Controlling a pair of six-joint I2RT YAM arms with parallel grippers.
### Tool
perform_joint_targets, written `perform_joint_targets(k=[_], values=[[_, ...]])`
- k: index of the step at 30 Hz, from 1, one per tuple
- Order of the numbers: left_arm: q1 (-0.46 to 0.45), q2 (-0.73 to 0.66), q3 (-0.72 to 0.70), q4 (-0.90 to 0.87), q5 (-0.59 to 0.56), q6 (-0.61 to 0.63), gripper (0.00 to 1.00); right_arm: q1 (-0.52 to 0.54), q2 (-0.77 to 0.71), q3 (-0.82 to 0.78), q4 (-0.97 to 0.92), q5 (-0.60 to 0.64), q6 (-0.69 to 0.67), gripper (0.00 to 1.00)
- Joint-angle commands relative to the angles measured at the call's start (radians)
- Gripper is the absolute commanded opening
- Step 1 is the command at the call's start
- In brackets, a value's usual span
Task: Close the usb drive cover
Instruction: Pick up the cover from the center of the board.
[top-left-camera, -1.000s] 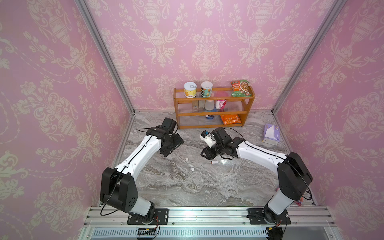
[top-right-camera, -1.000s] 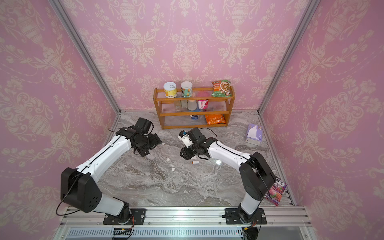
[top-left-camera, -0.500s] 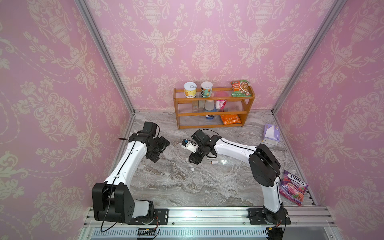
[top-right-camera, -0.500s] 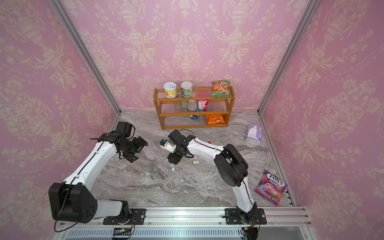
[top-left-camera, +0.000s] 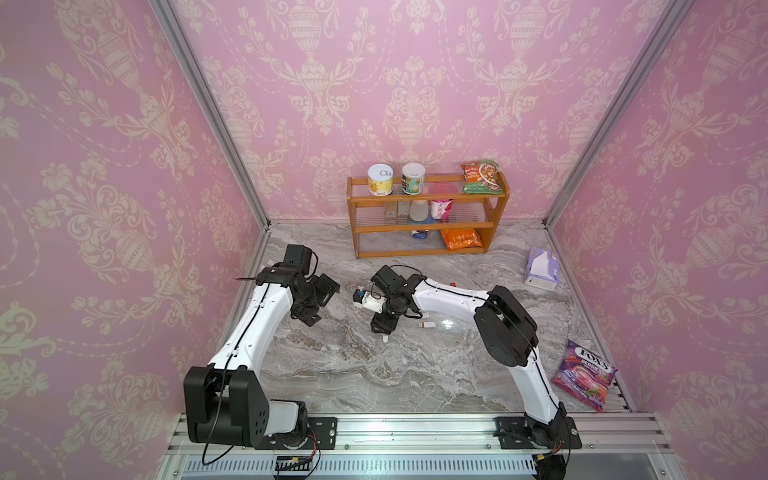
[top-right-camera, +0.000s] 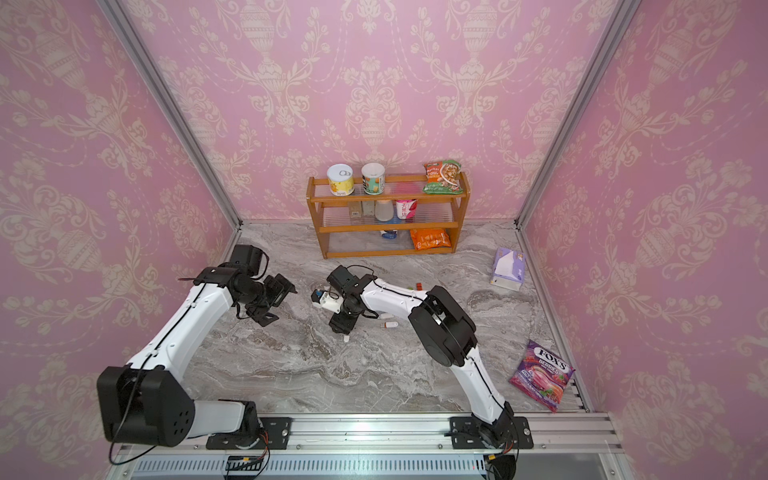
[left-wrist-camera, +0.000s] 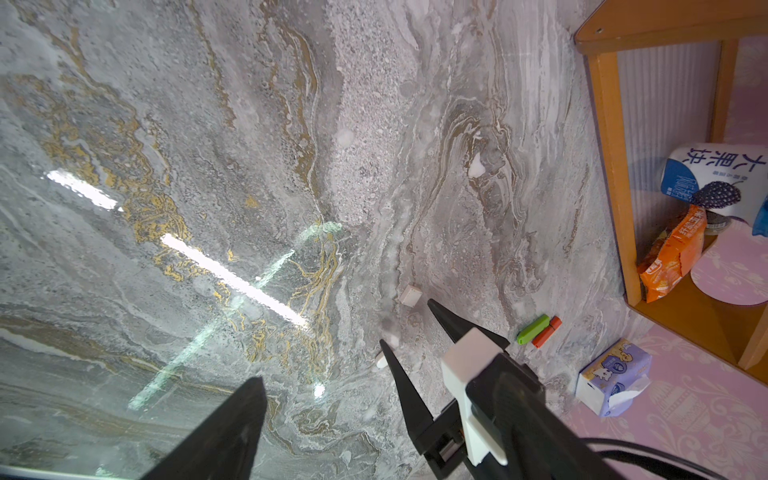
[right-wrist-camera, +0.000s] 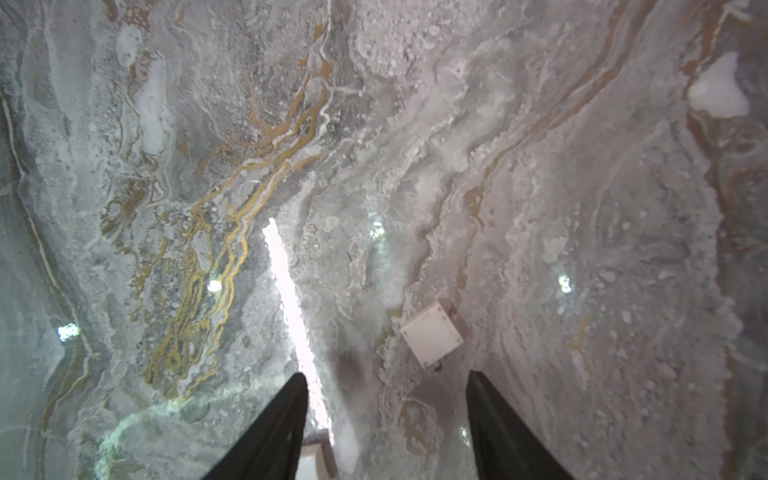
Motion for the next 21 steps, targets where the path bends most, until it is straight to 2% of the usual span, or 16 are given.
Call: perform_joint_targets(k=[1,9,16,21], values=[[0.017,-0.042,-0.021,-0.037,0.005,0.028,0.89,0.002,0.03,0.049,-0.021,-0.01,-0.032,0.63],[0.049,-0.057,-0.045,-0.039,0.014,0.038,0.89,0.001,0.103,0.148,-0.079,-0.013,-0.05,0.64],[0.058,-0.04,-0.051,-0.021,0.036,0.044,0.89,0.002,0.102,0.135,-0.108,-0.035,-0.067,0.64],[0.061,-0.043,-0.049,-0.024,0.043,0.049,0.89,0.002,0.093,0.13,-0.126,-0.04,-0.066,0.6]])
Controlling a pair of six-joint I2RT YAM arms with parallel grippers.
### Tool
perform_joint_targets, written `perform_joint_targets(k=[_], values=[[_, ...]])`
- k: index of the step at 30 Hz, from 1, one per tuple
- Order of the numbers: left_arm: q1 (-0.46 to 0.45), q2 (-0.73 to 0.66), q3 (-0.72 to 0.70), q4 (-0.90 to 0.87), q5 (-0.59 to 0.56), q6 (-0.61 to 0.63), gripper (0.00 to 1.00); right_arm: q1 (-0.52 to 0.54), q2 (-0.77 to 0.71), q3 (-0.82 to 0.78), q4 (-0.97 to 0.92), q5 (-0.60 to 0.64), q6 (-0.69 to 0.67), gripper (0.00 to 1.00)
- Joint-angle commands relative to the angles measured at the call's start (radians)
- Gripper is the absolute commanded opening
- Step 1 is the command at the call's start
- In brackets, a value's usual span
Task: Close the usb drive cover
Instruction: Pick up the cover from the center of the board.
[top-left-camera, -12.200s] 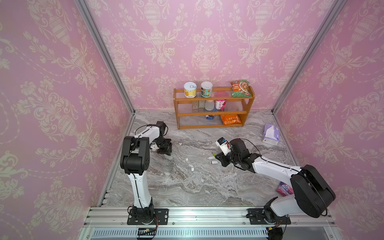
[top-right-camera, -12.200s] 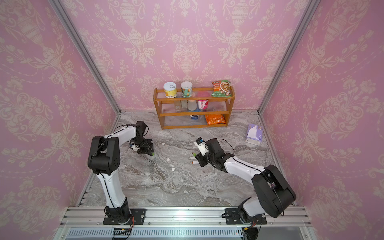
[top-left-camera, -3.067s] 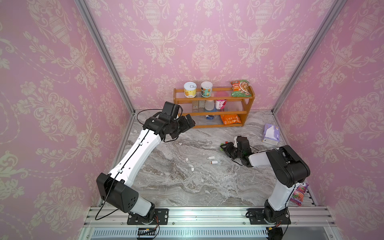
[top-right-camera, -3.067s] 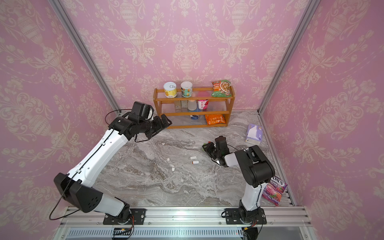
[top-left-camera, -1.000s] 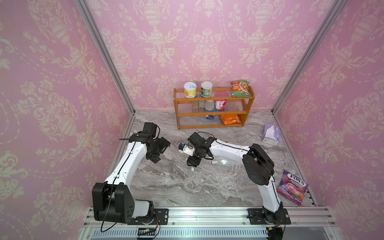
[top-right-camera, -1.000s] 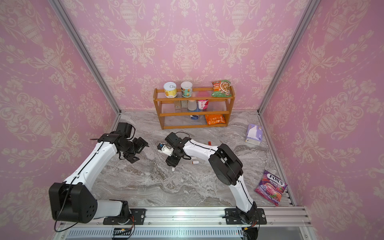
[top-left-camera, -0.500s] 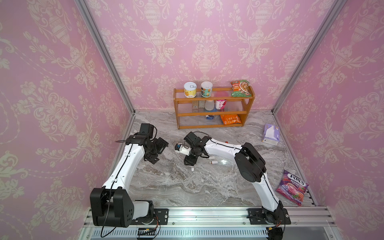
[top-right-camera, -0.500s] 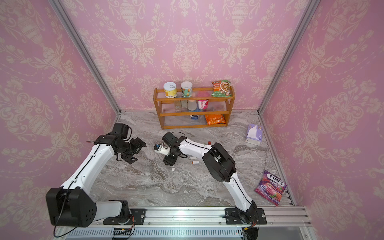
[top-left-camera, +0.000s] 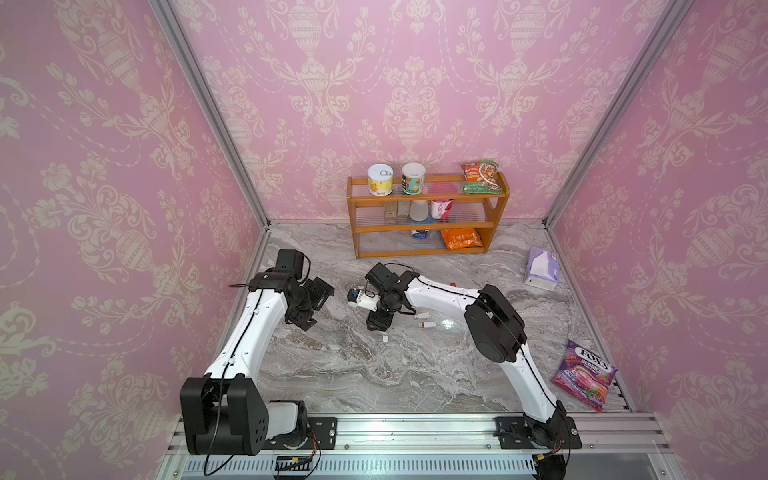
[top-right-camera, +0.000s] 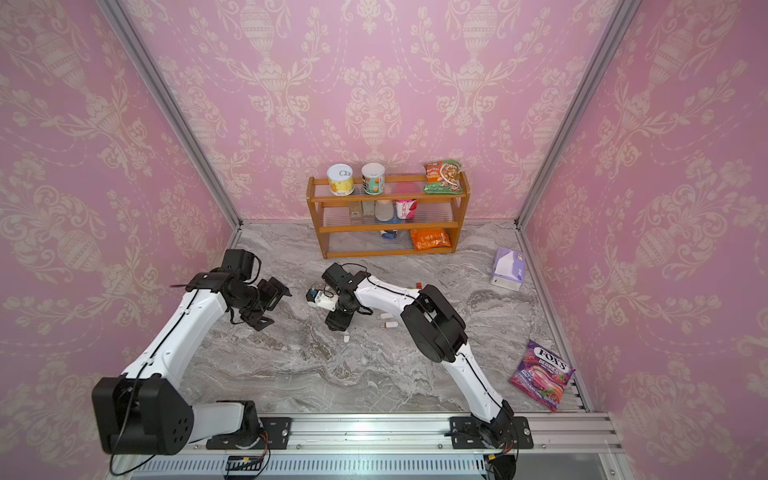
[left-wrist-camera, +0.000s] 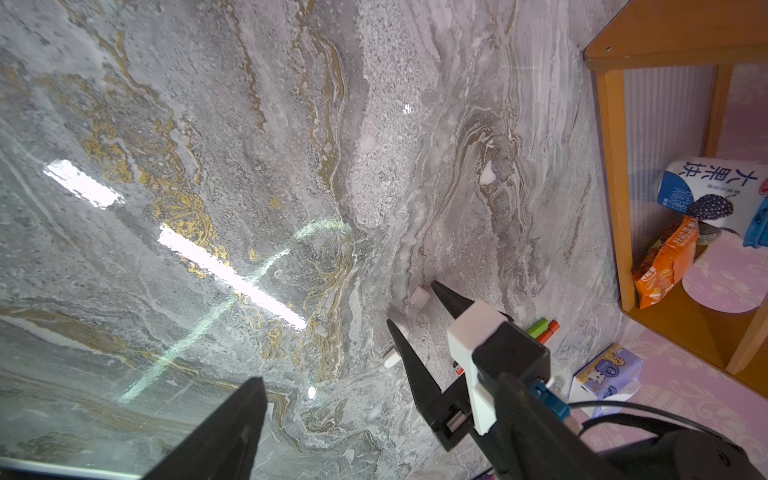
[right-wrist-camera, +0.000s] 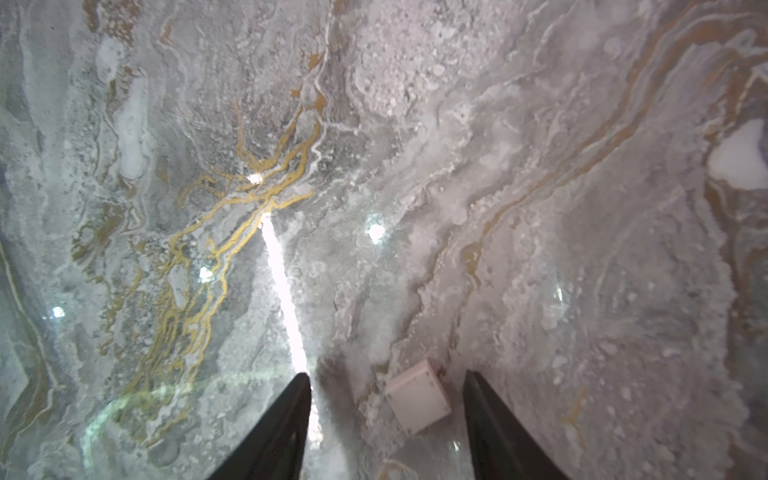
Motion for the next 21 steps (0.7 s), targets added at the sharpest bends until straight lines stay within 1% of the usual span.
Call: perform_joint_targets(k=[1,13,17,21], values=[[0.011,-0.007,-0.009,-0.022,0.014,0.03,0.89,0.004,-0.002,-0.003,-0.061,-0.023,-0.01,0.6],[0.012,-0.018,-0.015,-0.017,0.018,0.037,0.88,0.025,-0.026,-0.021,-0.098,0.007,-0.015,0.58],[0.014,-0.019,-0.015,-0.018,0.022,0.038,0.89,0.036,-0.027,-0.02,-0.113,0.027,-0.011,0.56],[0.014,-0.022,-0.017,-0.018,0.02,0.038,0.89,0.042,-0.028,-0.016,-0.133,0.038,0.01,0.52]])
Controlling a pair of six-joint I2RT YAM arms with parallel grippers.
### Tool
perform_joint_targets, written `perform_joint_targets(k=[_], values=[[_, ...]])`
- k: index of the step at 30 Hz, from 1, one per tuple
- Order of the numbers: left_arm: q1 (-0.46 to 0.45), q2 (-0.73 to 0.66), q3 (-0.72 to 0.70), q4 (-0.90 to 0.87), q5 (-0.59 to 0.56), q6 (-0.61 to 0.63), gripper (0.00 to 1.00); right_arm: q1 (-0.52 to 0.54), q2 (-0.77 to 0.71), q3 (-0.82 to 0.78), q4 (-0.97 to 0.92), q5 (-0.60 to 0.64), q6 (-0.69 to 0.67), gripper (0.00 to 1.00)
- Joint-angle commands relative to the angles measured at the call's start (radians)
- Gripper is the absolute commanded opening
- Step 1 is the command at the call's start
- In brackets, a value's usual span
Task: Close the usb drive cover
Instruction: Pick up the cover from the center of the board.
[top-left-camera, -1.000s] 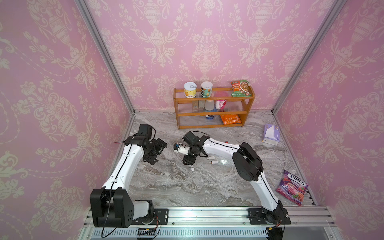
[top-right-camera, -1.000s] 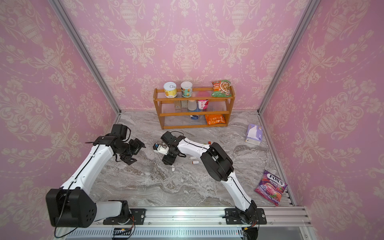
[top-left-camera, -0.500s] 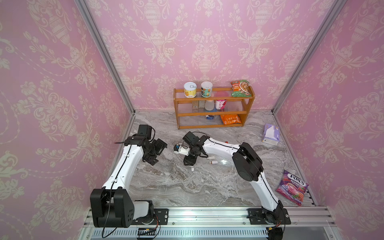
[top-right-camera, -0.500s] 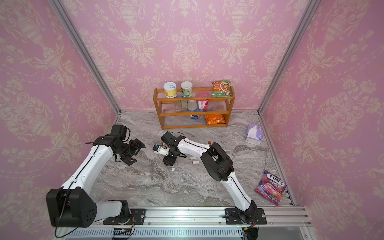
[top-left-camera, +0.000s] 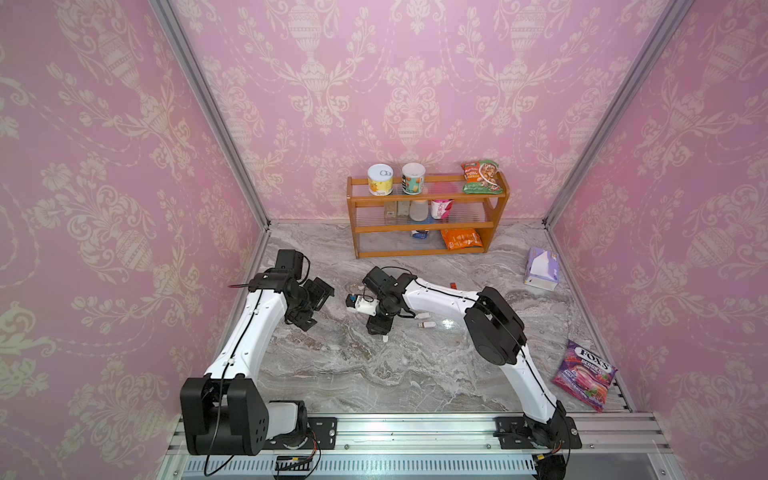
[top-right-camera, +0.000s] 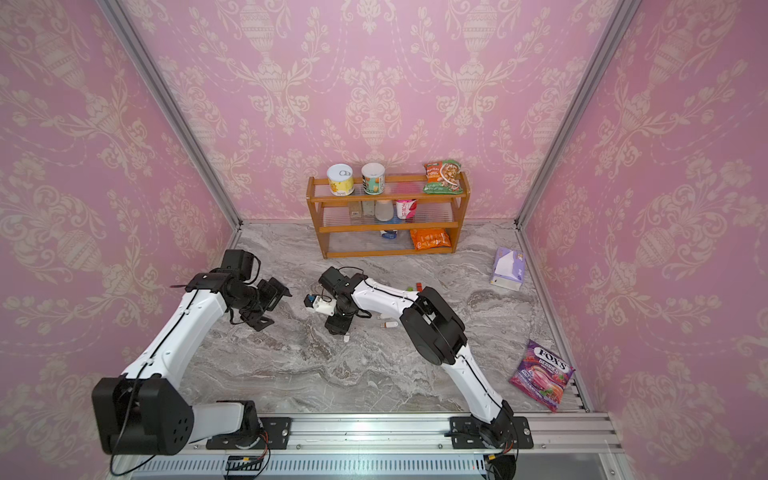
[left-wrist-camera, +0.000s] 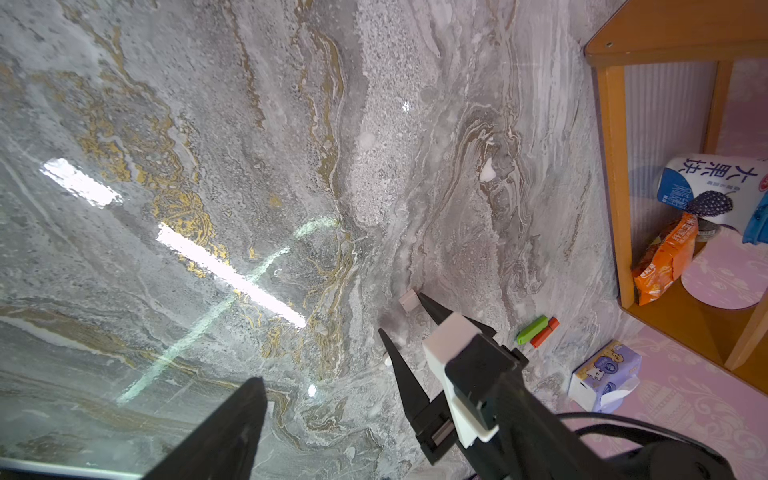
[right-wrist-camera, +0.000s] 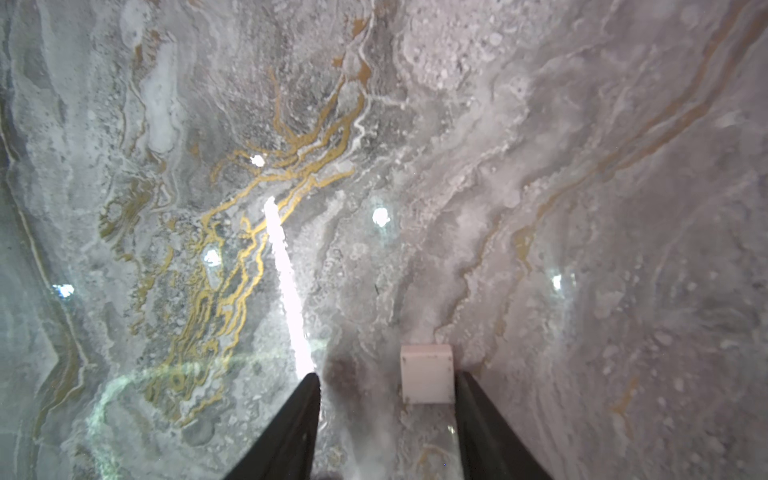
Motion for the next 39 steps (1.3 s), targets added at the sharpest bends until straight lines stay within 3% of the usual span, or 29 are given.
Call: perform_joint_targets(k=[1,10,25,39], values=[[0.009,-0.019,-0.015,-0.018,0.017,0.031,0.88,0.013,-0.022,-0.02,-0.08,0.012,0.017,0.51],[0.009,-0.01,-0.027,-0.003,0.021,0.034,0.88,0.035,-0.06,-0.097,-0.006,0.016,0.076,0.52],[0.011,-0.002,-0.044,0.017,0.032,0.035,0.89,0.039,0.05,0.06,-0.073,0.051,0.241,0.5],[0.018,-0.002,-0.052,0.025,0.042,0.045,0.88,0.081,0.09,0.131,-0.183,0.219,0.295,0.39]])
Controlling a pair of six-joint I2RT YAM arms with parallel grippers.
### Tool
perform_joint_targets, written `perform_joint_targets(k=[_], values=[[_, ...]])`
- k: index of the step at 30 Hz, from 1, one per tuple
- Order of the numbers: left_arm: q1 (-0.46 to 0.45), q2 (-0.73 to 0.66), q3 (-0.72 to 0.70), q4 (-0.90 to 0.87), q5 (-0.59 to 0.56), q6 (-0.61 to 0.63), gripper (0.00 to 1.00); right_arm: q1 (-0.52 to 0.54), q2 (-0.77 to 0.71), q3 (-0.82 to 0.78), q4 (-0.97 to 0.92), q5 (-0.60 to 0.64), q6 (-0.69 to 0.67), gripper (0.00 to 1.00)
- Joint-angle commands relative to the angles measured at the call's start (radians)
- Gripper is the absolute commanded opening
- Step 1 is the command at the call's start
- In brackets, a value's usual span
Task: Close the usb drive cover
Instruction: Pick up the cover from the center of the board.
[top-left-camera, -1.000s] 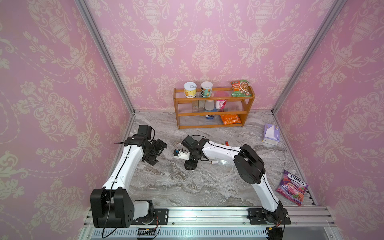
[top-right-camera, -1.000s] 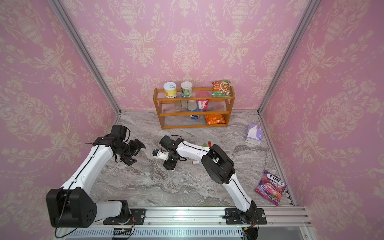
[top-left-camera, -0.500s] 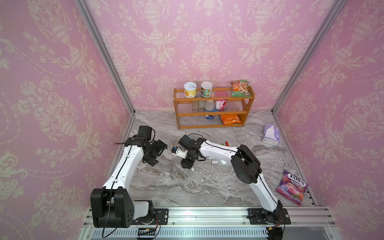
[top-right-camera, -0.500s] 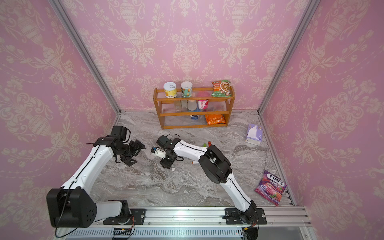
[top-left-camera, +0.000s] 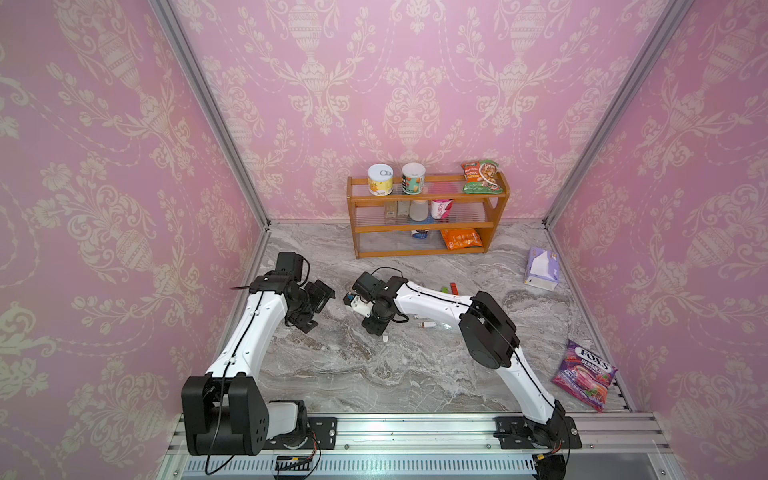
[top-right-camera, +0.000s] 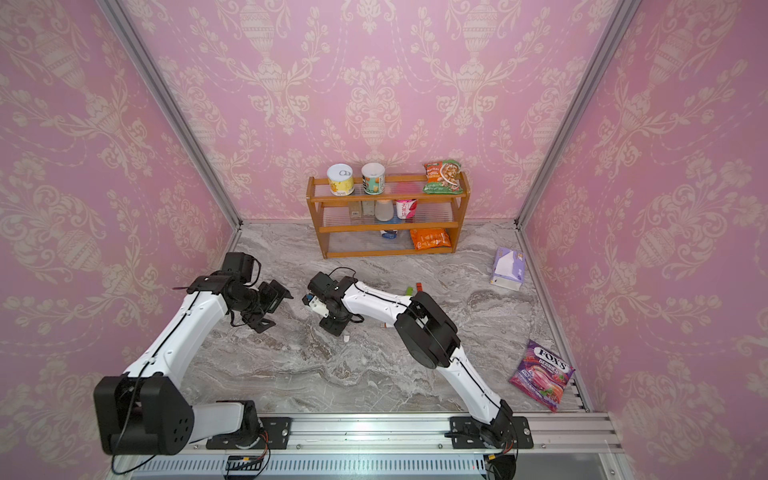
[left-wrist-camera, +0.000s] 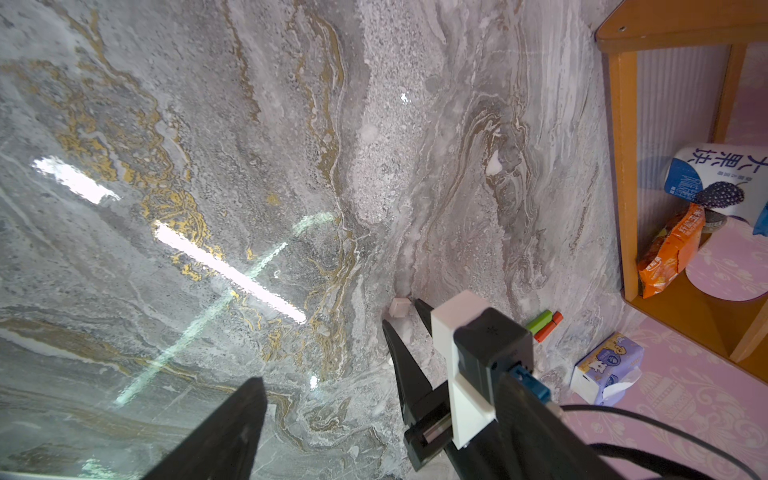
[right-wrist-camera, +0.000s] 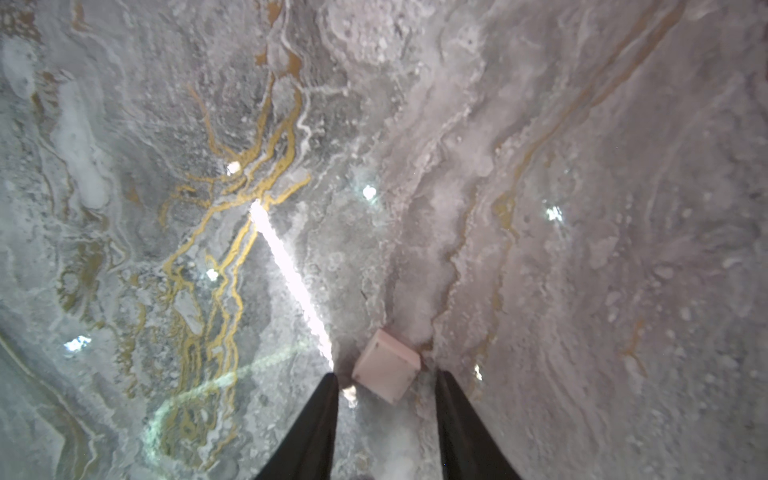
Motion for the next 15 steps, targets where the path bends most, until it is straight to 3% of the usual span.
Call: perform_joint_targets(k=[1,8,15], values=[[0.011,-0.001,-0.016,-0.006,0.017,0.026,0.89,0.026,0.053,0.037,-0.081,0.067,0.046,0.39],[0.014,-0.004,-0.015,-0.006,0.02,0.027,0.89,0.048,0.052,0.047,-0.068,0.064,0.12,0.36],[0.019,-0.007,-0.022,-0.007,0.016,0.028,0.89,0.048,0.12,0.169,-0.164,0.138,0.264,0.37]])
